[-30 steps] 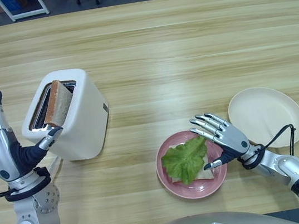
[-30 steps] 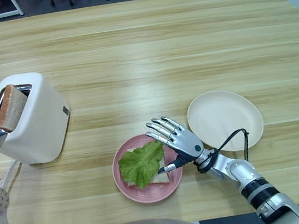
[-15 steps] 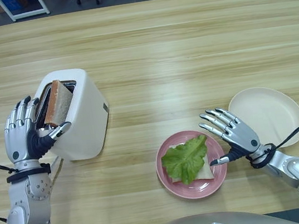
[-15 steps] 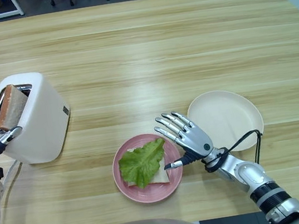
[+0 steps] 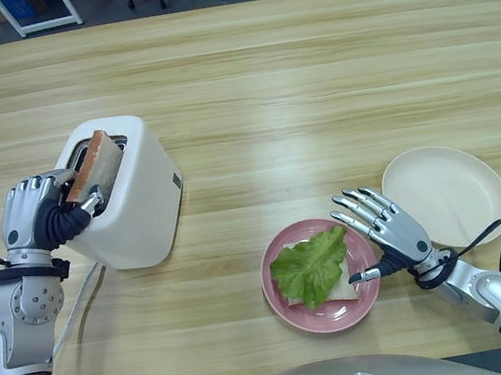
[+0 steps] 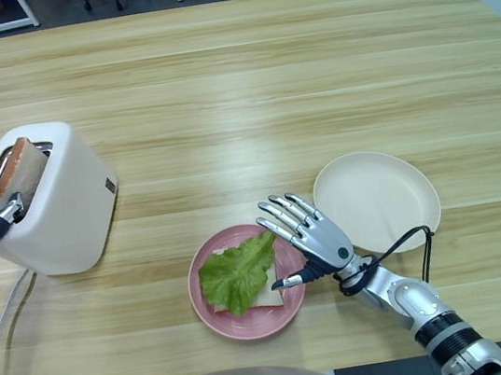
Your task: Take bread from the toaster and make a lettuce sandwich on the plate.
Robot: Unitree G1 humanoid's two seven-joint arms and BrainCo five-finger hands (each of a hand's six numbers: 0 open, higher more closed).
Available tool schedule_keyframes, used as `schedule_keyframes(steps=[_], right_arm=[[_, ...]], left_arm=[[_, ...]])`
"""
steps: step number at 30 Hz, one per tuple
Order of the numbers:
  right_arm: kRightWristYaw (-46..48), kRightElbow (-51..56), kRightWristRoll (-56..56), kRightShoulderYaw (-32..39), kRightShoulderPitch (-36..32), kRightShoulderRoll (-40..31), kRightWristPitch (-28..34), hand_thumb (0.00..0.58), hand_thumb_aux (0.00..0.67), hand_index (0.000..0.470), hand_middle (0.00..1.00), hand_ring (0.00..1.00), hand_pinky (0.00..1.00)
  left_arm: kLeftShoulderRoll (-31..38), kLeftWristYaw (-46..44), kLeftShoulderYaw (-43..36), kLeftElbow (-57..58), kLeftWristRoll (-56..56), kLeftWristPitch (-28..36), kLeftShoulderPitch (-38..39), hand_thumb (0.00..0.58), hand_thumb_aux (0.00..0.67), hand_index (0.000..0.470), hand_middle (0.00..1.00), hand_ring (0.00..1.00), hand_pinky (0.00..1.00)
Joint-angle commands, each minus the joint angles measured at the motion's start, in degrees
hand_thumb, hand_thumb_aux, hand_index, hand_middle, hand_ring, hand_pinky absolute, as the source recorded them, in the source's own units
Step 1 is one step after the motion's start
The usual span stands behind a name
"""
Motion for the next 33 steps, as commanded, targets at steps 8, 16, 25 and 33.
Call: schedule_keyframes(steps=[8,16,25,33], right_arm=[[-2.8,-0.6,0.9,-0.7,0.7,0.8,0.2,0.0,0.0,0.0,0.0,0.0,0.0],[-5.9,-6.7,5.1,-3.0,3.2,0.7,-3.6,0.0,0.0,0.0,0.0,0.0,0.0],[5.2,-22.7,19.2,-6.8,8.8,-0.6,-16.5,0.0,0.0,0.0,0.0,0.0,0.0],[13.8,-22.0,19.2,-7.7,8.7,2.2,-20.5,0.0,0.0,0.0,0.0,0.0,0.0]], left_arm=[[-9.7,23.3,1.5,-5.1,6.5,-0.6,-6.1,0.58,0.67,0.47,1.0,1.0,1.0],[-17.6,12.1,-16.0,-17.5,-17.2,-18.5,-4.2,0.58,0.67,0.47,1.0,1.0,1.0],[-20.0,-19.8,-35.8,-14.8,-40.2,-6.7,4.7,0.58,0.67,0.47,1.0,1.0,1.0],[-27.4,-25.3,-39.4,-9.5,-36.2,-3.1,4.2,0.58,0.67,0.47,1.0,1.0,1.0]])
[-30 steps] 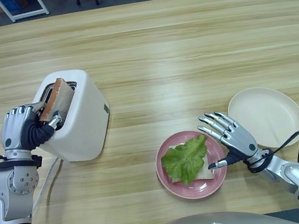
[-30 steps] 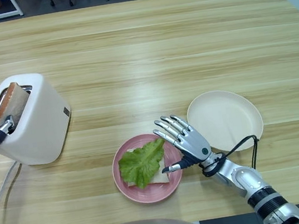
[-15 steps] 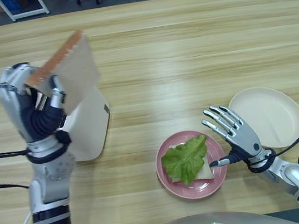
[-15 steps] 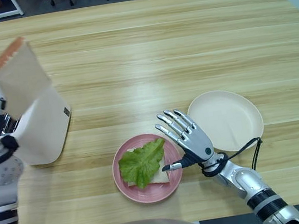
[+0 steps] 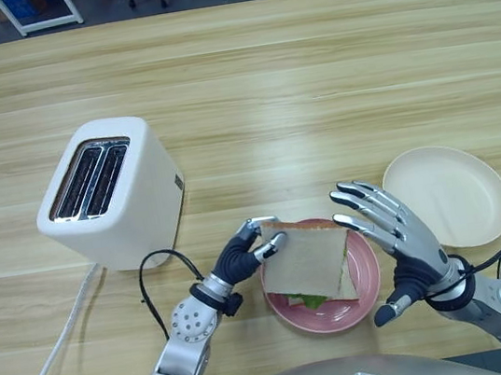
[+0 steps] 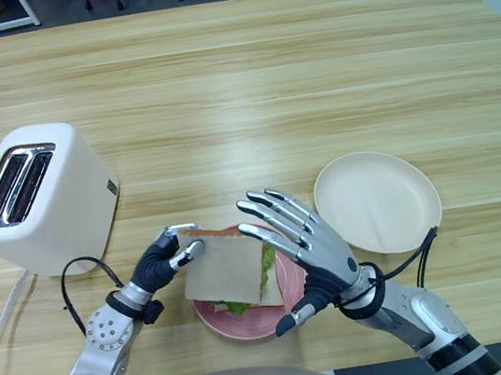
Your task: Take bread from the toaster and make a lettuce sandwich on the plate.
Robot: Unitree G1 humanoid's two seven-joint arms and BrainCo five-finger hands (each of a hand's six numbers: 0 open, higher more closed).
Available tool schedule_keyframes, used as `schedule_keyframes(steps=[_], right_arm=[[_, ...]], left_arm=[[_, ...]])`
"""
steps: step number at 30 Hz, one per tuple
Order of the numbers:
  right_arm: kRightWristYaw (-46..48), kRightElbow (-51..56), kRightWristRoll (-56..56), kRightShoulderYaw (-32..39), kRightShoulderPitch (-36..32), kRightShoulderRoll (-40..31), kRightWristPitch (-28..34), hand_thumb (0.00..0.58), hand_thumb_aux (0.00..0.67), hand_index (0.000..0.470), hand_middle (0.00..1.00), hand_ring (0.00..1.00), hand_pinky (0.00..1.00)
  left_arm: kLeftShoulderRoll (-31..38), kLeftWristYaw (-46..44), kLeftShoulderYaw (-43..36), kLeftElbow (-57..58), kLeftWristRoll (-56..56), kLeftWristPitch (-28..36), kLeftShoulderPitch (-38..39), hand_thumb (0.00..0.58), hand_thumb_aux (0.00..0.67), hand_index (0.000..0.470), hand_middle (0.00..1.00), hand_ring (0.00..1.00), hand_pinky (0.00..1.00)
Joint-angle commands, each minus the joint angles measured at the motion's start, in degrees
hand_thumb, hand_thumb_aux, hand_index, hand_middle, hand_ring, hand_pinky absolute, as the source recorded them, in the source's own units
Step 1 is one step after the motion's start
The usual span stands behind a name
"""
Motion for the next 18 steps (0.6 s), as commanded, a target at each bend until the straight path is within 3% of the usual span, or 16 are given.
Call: schedule_keyframes(steps=[1,6,10,18], right_arm=[[3.3,0.3,0.5,-1.2,0.3,1.1,-1.5,0.0,0.0,0.0,0.0,0.0,0.0],[5.5,1.2,0.4,-2.5,0.5,2.5,-2.8,0.0,0.0,0.0,0.0,0.0,0.0],[8.0,2.0,0.6,-2.9,1.1,2.7,-3.7,0.0,0.0,0.0,0.0,0.0,0.0],[22.8,7.8,4.8,0.5,5.7,-2.9,-4.4,0.0,0.0,0.0,0.0,0.0,0.0]], left_arm=[[-3.6,-0.5,-0.8,0.9,2.6,1.9,-0.2,0.58,0.67,0.47,1.0,1.0,1.0],[-7.4,2.9,0.0,1.8,9.1,2.7,0.0,0.58,0.67,0.47,1.0,1.0,1.0],[-8.1,10.2,0.6,7.2,21.5,-0.1,-1.6,0.58,0.67,0.47,1.0,1.0,1.0],[-7.9,19.5,1.0,14.9,31.9,-4.0,-3.6,0.58,0.67,0.47,1.0,1.0,1.0]])
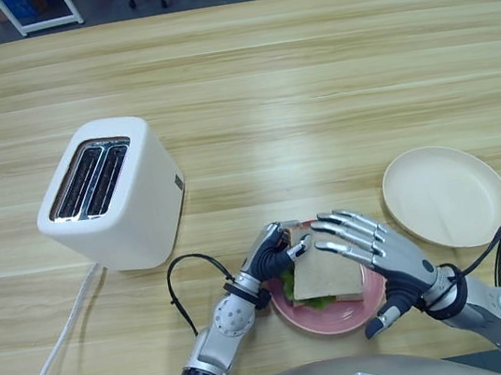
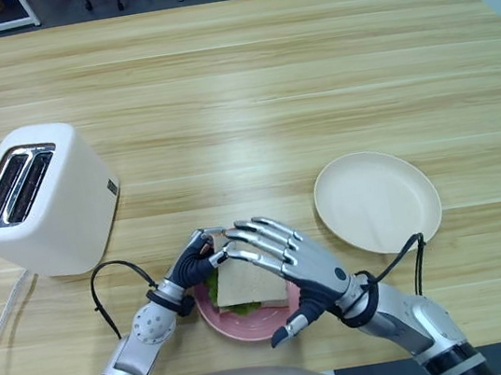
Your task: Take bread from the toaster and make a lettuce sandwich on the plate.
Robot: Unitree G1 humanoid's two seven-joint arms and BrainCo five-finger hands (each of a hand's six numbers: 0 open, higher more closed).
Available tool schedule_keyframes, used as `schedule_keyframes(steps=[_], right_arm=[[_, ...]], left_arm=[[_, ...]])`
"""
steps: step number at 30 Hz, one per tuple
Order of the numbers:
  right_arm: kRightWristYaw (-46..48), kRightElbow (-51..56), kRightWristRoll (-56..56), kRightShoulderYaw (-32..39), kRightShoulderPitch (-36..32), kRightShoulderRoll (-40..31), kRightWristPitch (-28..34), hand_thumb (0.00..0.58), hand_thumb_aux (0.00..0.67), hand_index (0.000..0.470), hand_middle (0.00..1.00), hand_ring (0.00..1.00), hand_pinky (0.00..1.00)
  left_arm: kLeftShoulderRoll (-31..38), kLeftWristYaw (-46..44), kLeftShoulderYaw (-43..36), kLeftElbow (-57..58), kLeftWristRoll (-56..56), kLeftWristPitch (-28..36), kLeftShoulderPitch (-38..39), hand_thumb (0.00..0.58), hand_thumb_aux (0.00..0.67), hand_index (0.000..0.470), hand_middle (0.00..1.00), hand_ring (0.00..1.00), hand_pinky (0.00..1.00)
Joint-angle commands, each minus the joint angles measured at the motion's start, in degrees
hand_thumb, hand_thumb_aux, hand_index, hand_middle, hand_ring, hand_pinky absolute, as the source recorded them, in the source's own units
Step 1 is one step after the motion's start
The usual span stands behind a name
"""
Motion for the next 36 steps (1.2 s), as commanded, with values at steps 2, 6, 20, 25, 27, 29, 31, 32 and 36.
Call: schedule_keyframes(steps=[2,6,20,25,27,29,31,32,36], right_arm=[[10.6,5.8,2.8,3.5,2.6,-3.8,0.5,0.0,0.0,0.0,0.0,0.0,0.0],[16.8,11.2,3.1,5.5,2.9,-4.8,2.6,0.0,0.0,0.0,0.0,0.0,0.0],[23.7,18.3,-2.5,9.6,-1.9,-5.6,9.6,0.0,0.0,0.0,0.0,0.0,0.0],[17.7,20.1,-3.2,9.8,-7.1,-3.5,6.5,0.0,0.0,0.0,0.0,0.0,0.0],[9.6,20.3,-3.7,8.7,-9.7,-0.2,2.8,0.0,0.0,0.0,0.0,0.0,0.0],[-0.6,18.7,-2.8,6.2,-11.5,5.5,-1.0,0.058,0.034,0.024,0.0,0.0,0.0],[-7.5,14.5,2.7,2.7,-11.4,12.0,-4.4,0.58,0.67,0.47,1.0,1.0,1.0],[-10.1,13.1,4.6,0.7,-11.5,14.4,-5.1,0.58,0.67,0.47,1.0,1.0,1.0],[-12.0,10.7,8.3,-4.8,-10.3,16.9,-5.6,0.58,0.67,0.47,1.0,1.0,1.0]], left_arm=[[0.6,2.1,0.9,2.9,3.1,0.0,0.5,0.58,0.67,0.47,1.0,1.0,1.0],[0.7,3.5,1.5,3.4,3.7,-0.4,0.5,0.58,0.67,0.47,1.0,1.0,1.0],[4.5,36.1,11.0,-5.0,31.2,4.4,-6.3,0.0,0.0,0.0,0.0,0.0,0.0],[6.9,38.3,10.3,-9.1,27.0,-3.1,-3.4,0.0,0.0,0.0,0.0,0.0,0.0],[8.5,33.5,7.9,-8.2,18.4,-9.2,-1.2,0.0,0.0,0.0,0.0,0.0,0.0],[11.8,26.3,4.7,-6.8,7.3,-15.8,1.4,0.577,0.623,0.437,0.66,0.66,0.66],[17.6,18.8,0.9,-3.8,-0.1,-23.4,3.3,0.58,0.67,0.47,1.0,1.0,1.0],[20.2,15.3,-0.8,-2.8,-3.2,-26.3,4.3,0.58,0.67,0.47,1.0,1.0,1.0],[25.2,5.6,-2.9,-0.6,-9.7,-30.1,7.2,0.58,0.67,0.47,1.0,1.0,1.0]])
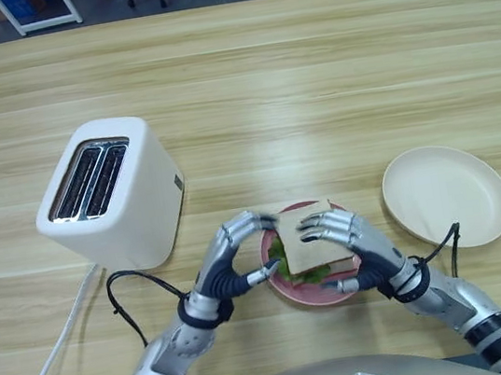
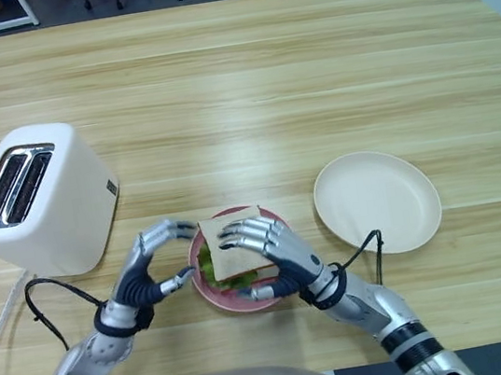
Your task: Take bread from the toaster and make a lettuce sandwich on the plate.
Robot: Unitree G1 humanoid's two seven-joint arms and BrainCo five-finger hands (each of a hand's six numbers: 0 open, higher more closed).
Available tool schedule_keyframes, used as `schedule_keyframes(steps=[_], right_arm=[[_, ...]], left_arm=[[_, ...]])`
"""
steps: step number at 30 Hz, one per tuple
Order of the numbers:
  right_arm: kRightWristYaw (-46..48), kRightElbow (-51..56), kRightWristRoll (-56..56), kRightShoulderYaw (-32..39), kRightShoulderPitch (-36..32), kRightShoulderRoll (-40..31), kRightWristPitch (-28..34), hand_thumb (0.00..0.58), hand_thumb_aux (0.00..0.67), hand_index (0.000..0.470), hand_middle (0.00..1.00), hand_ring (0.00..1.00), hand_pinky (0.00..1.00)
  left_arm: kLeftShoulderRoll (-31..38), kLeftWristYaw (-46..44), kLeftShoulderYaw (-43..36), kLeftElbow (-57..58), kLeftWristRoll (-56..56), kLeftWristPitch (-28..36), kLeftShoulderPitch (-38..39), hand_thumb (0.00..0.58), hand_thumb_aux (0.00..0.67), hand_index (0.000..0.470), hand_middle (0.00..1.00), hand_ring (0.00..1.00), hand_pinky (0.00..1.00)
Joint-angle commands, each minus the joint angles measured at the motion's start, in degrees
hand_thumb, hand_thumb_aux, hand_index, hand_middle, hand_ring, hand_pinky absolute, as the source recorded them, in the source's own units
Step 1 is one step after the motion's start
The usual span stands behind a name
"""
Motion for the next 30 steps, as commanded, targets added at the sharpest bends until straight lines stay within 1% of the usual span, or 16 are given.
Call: schedule_keyframes(steps=[1,3,6,9,11,13,15,17,19,21,23,26,30], right_arm=[[1.3,-1.3,3.4,-4.4,2.2,-1.0,-0.6,0.58,0.67,0.47,1.0,1.0,1.0],[6.2,-0.4,3.5,-4.2,5.4,-6.4,-1.9,0.58,0.67,0.47,1.0,1.0,1.0],[16.9,0.8,4.7,-2.2,13.4,-17.2,-2.5,0.58,0.67,0.47,1.0,1.0,1.0],[26.3,0.1,7.5,0.0,21.8,-25.6,-1.7,0.58,0.67,0.47,1.0,1.0,1.0],[31.1,-2.0,9.4,0.8,25.4,-28.7,-0.7,0.58,0.67,0.47,1.0,1.0,1.0],[34.8,-3.5,10.7,1.6,25.9,-29.5,0.0,0.58,0.67,0.47,1.0,1.0,1.0],[37.1,-3.8,10.0,2.5,23.5,-27.6,1.2,0.58,0.67,0.47,1.0,1.0,1.0],[35.9,-1.4,5.0,2.9,18.5,-22.4,3.9,0.58,0.67,0.47,1.0,1.0,1.0],[31.6,2.7,-0.7,3.3,12.3,-16.5,7.2,0.58,0.67,0.47,1.0,1.0,1.0],[28.0,6.6,-4.4,3.6,7.4,-12.9,9.8,0.58,0.67,0.47,1.0,1.0,1.0],[24.8,11.0,-7.3,4.3,2.7,-9.3,13.8,0.58,0.67,0.47,1.0,1.0,1.0],[20.3,18.0,-9.7,5.7,-3.6,-4.3,18.8,0.58,0.67,0.47,1.0,1.0,1.0],[14.0,29.2,-8.4,6.5,-11.6,3.0,23.5,0.58,0.67,0.47,1.0,1.0,1.0]], left_arm=[[4.2,-8.7,-1.4,1.8,-4.8,-1.8,2.9,0.58,0.67,0.47,1.0,1.0,1.0],[6.0,-12.6,-1.5,1.7,-5.8,-1.1,4.9,0.58,0.67,0.47,1.0,1.0,1.0],[9.3,-19.4,-2.7,0.3,-7.6,2.0,8.8,0.58,0.67,0.47,1.0,1.0,1.0],[9.2,-24.0,-3.3,-0.8,-8.2,6.0,11.5,0.58,0.67,0.47,1.0,1.0,1.0],[7.6,-26.1,-3.5,-2.2,-8.5,8.7,12.1,0.58,0.67,0.47,1.0,1.0,1.0],[6.1,-28.6,-4.5,-3.0,-7.9,11.2,11.9,0.58,0.67,0.47,1.0,1.0,1.0],[4.0,-30.2,-5.0,-2.8,-6.2,13.3,10.9,0.58,0.67,0.47,1.0,1.0,1.0],[-0.2,-28.8,-4.5,-0.8,-2.1,17.2,8.0,0.58,0.67,0.47,1.0,1.0,1.0],[-4.6,-25.6,-3.9,2.2,3.0,20.8,4.5,0.58,0.67,0.47,1.0,1.0,1.0],[-7.8,-23.0,-3.5,4.6,6.3,23.8,1.7,0.58,0.67,0.47,1.0,1.0,1.0],[-10.2,-20.0,-3.6,7.9,10.6,26.1,-1.7,0.58,0.67,0.47,1.0,1.0,1.0],[-13.1,-15.6,-3.3,14.3,14.8,29.8,-7.7,0.58,0.67,0.47,1.0,1.0,1.0],[-16.2,-8.7,-2.5,25.4,17.6,32.6,-16.2,0.58,0.67,0.47,1.0,1.0,1.0]])
